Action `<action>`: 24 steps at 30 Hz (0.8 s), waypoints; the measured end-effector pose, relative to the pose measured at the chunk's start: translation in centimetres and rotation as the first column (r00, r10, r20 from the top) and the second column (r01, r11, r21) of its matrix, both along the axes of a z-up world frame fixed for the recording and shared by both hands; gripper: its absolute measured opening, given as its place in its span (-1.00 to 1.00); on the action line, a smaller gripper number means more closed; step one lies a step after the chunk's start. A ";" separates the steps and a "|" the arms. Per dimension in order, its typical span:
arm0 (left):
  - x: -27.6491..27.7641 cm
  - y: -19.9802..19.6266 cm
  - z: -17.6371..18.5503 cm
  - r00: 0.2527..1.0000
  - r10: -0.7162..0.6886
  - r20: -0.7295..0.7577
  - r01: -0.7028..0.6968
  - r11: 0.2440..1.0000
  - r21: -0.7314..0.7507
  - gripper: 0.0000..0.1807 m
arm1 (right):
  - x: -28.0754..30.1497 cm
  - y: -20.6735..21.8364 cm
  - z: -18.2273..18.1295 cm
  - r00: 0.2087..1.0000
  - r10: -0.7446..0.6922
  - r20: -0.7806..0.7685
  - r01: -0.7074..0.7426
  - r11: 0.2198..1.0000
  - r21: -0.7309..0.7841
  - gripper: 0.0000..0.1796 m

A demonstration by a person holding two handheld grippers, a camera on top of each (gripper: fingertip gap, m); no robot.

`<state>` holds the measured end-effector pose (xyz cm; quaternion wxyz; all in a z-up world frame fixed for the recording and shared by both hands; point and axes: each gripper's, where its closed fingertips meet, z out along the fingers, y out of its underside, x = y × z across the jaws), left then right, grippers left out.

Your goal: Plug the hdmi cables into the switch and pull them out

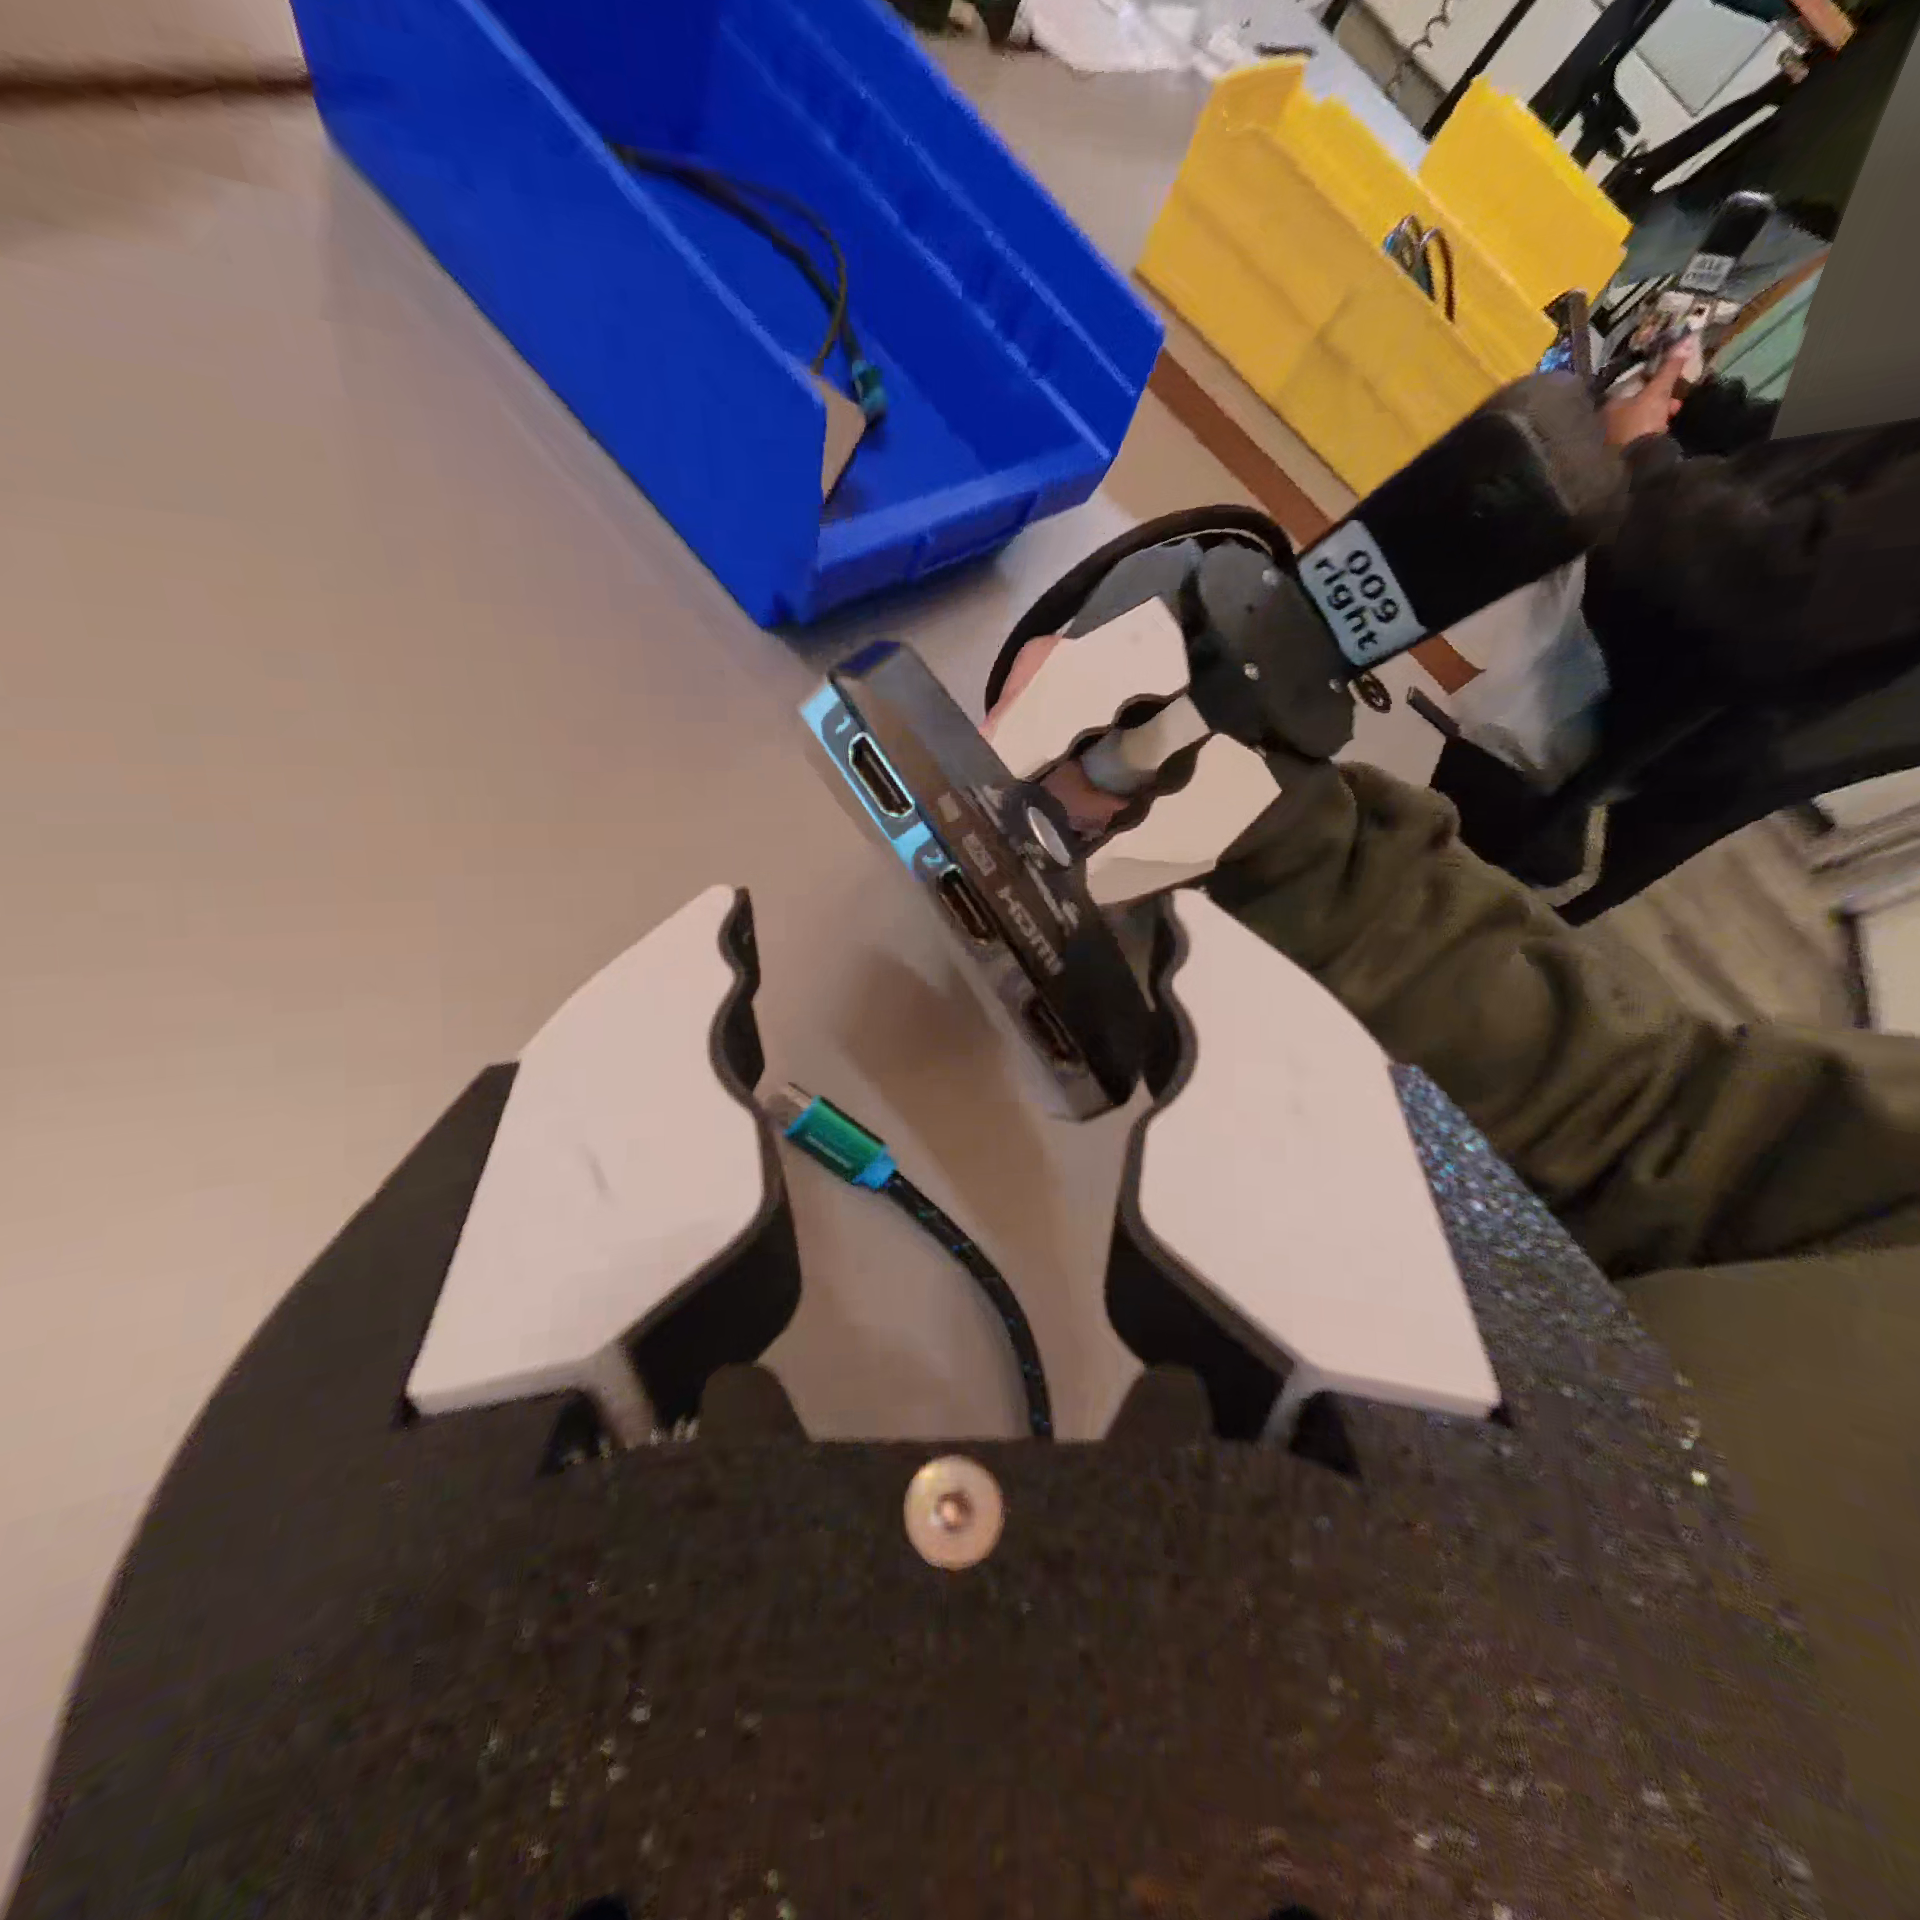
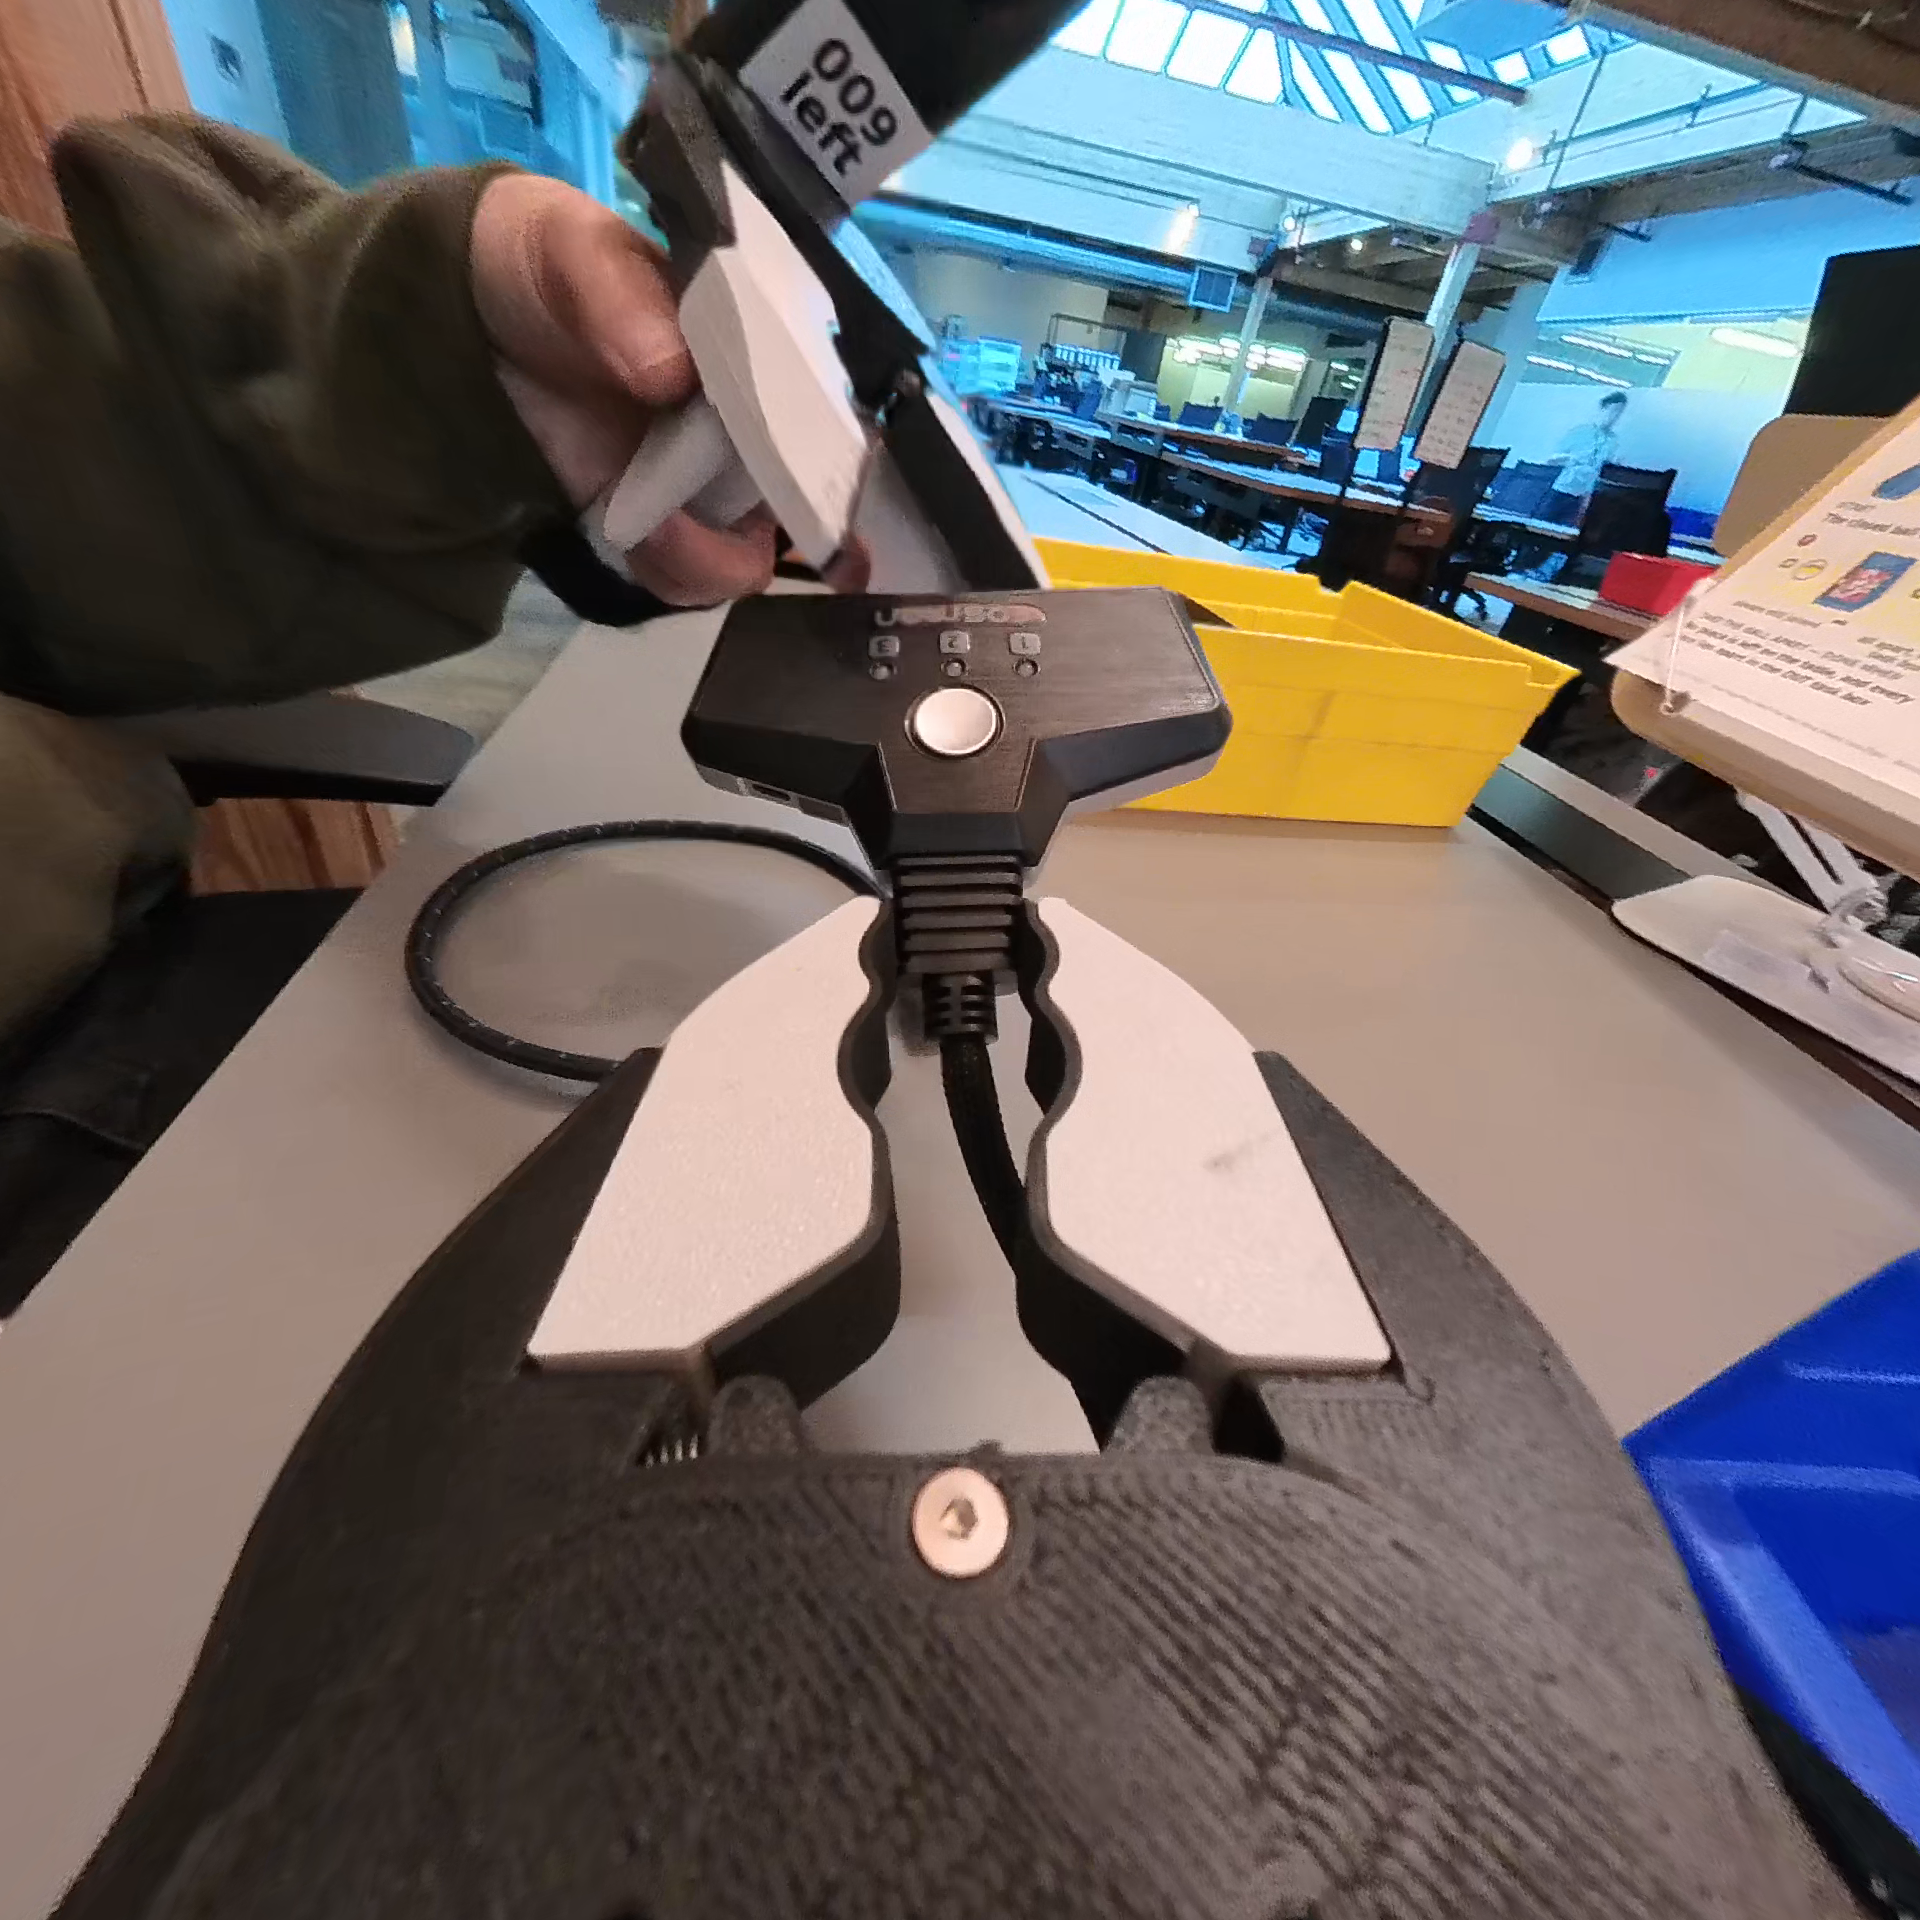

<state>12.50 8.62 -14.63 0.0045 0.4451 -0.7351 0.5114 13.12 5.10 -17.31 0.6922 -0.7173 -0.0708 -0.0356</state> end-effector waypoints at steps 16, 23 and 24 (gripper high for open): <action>1.8 -1.2 -0.7 0.951 -0.063 -0.304 -0.200 0.623 -0.756 -0.76 | 0.8 0.2 1.4 0.992 -0.109 0.063 0.100 0.986 0.131 -0.75; 2.0 -1.4 -0.3 0.947 -0.014 -0.322 -0.247 0.606 -0.756 -0.77 | 1.0 -0.1 1.9 0.987 -0.139 0.080 0.123 0.975 0.183 -0.74; 2.0 -1.5 -0.3 0.946 -0.016 -0.325 -0.250 0.601 -0.759 -0.76 | 1.0 -0.1 2.0 0.987 -0.139 0.081 0.121 0.975 0.187 -0.74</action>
